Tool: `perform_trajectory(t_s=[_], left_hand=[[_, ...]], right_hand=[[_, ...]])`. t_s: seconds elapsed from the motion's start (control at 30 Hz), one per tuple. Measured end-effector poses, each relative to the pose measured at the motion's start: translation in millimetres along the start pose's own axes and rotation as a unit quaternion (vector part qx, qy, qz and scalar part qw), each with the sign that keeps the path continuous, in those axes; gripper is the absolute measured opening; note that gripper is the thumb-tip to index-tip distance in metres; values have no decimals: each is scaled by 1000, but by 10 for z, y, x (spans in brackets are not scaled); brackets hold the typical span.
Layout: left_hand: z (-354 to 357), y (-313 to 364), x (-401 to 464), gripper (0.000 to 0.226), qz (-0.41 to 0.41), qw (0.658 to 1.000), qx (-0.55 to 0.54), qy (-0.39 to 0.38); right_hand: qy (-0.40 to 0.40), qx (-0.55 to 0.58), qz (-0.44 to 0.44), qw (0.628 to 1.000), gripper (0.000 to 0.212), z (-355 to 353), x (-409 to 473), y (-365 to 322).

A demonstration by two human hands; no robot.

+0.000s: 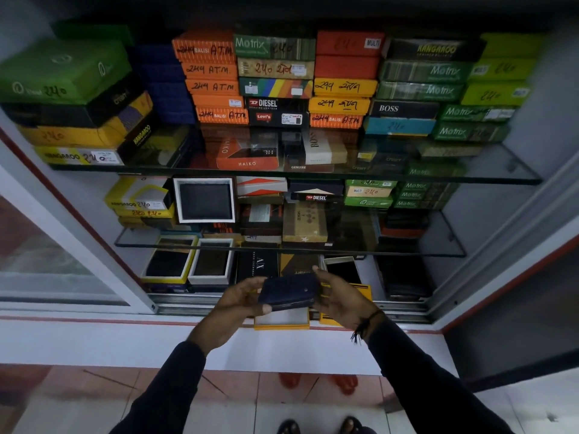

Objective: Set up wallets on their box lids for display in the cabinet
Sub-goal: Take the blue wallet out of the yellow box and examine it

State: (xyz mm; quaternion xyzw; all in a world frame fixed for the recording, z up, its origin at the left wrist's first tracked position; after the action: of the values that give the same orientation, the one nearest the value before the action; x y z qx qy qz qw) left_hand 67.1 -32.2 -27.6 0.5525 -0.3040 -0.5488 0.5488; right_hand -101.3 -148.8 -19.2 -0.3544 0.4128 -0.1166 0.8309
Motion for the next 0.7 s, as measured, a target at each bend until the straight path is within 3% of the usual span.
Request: perform_trajectory(t_s=[0.1, 0.2, 0.27, 0.43, 0.57, 0.7], left_hand=[[205, 47, -46, 56, -9, 995, -75, -68], [347, 166, -72, 64, -7, 989, -98, -109], [343, 199, -86, 85, -15, 988, -110, -112], [90, 150, -99, 99, -12, 988, -142, -57], [-224, 28, -132, 69, -2, 990, -137, 24], [-327, -143, -142, 59, -12, 985, -125, 122]], right_hand=[[-95, 19, 12, 995, 43, 231, -42, 75], [-147, -1, 3, 989, 30, 439, -90, 54], [-129, -4, -5, 992, 25, 465, -85, 5], [-50, -98, -93, 990, 17, 372, -36, -232], [27, -124, -163, 978, 37, 124, -141, -538], [65, -196, -229, 951, 28, 224, -302, -674]])
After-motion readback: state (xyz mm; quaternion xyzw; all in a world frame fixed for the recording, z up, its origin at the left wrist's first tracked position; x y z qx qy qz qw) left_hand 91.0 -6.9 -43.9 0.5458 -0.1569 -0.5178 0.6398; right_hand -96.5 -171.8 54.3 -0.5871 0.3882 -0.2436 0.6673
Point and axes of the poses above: each hand's wrist, its own x-axis towards the middle knuckle, its own z-axis out of the palm, y = z × x, the point moved 9 cm from there along x, towards the middle knuckle
